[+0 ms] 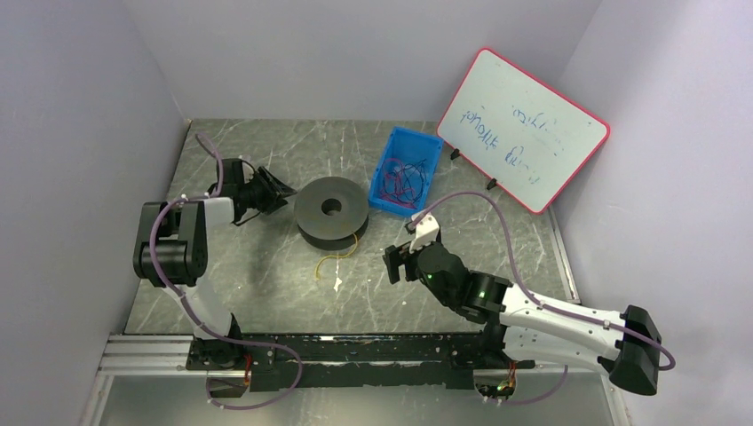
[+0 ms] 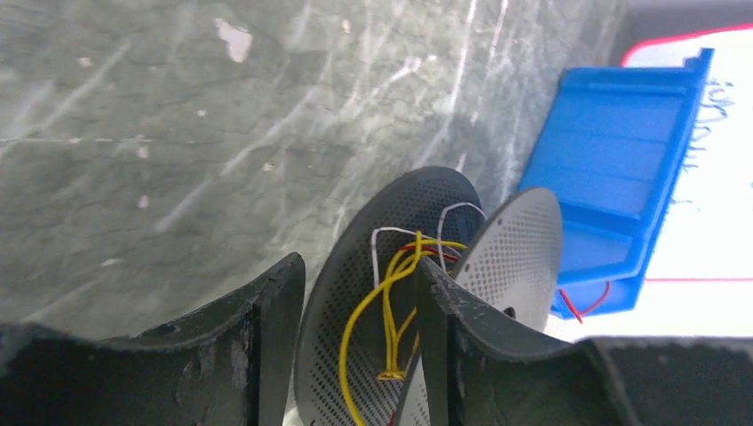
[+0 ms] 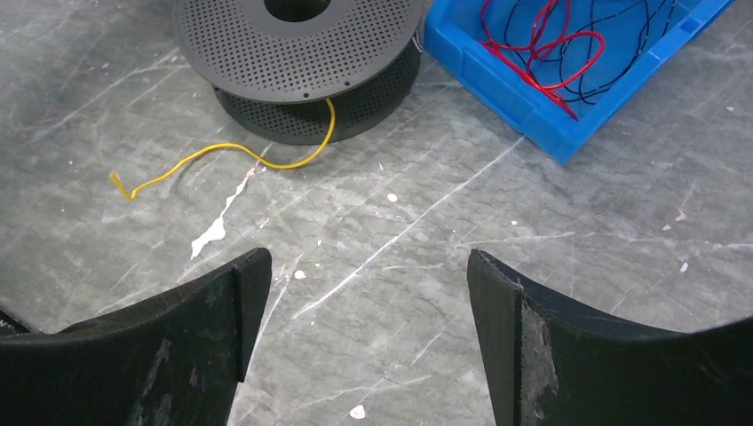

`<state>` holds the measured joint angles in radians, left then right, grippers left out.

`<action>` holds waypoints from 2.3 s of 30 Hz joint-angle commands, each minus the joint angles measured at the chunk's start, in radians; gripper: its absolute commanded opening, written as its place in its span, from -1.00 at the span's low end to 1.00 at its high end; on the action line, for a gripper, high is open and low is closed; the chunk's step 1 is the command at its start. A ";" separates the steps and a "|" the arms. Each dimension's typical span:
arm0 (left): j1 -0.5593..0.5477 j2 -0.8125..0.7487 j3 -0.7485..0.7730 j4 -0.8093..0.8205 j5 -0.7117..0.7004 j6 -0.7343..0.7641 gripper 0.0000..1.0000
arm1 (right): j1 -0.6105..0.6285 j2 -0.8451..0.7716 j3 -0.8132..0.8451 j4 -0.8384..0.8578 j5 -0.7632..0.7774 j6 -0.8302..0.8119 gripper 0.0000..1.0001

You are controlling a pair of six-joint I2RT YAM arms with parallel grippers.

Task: Wrap the cables
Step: Place the cable reel at the center of the board, then reset both arms

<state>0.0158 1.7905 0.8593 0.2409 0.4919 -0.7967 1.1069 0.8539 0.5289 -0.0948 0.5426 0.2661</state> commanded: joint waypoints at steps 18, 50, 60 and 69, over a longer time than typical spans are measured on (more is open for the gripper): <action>0.005 -0.153 0.066 -0.285 -0.363 0.067 0.06 | -0.053 0.071 0.024 0.001 -0.054 0.007 0.70; -0.471 -0.361 0.436 -0.704 -0.809 0.419 0.99 | -0.527 0.370 0.200 -0.211 -0.137 0.329 1.00; -0.688 -0.370 0.570 -0.826 -0.822 0.594 0.99 | -0.527 0.233 0.278 -0.285 -0.077 0.249 1.00; -0.728 -0.568 0.453 -0.764 -0.626 0.660 0.99 | -0.527 0.041 0.325 -0.318 -0.146 0.208 1.00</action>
<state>-0.7136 1.3308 1.3643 -0.5510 -0.2333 -0.1925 0.5842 0.9573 0.8158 -0.3771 0.4103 0.5095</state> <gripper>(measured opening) 0.996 0.997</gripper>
